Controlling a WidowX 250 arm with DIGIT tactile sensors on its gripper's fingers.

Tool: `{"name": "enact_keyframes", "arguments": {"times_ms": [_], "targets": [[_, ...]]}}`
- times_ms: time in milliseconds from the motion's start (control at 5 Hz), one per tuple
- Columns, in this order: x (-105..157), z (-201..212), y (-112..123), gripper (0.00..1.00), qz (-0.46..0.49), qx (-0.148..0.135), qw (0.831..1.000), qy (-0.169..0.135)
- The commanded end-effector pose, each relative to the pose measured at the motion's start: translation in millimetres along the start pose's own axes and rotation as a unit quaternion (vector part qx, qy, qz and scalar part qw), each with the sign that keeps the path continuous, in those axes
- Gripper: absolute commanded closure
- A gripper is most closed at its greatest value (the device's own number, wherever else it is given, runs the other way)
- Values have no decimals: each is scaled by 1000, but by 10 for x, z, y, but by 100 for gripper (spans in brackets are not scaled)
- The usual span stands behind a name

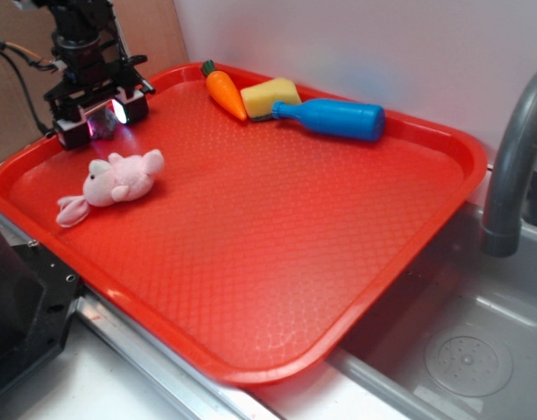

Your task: Grab the rock.

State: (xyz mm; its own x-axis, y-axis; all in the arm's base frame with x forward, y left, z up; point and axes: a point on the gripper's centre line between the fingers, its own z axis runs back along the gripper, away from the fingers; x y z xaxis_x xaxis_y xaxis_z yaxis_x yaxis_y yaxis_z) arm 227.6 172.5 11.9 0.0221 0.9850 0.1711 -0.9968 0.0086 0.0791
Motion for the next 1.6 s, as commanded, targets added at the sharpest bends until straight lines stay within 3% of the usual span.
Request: {"name": "enact_keyframes", "arguments": {"times_ms": [0,200,400,600,800,1000,1200,1400], "targets": [[-150,571,175,100,-171,-23,985,-23],[-494,1137,108,100,-284,-74,955,-37],[-696,1706,142,100,-396,-125,910,-3],[-912,2048,203,100,-507,-128,852,15],[-1206,2348,223,100,-606,-153,780,-6],[-1287,2410,324,100,-692,-196,693,46],[-1431,2431,388,100,-725,-188,662,23],[-1476,2403,402,100,-727,-179,662,24]]}}
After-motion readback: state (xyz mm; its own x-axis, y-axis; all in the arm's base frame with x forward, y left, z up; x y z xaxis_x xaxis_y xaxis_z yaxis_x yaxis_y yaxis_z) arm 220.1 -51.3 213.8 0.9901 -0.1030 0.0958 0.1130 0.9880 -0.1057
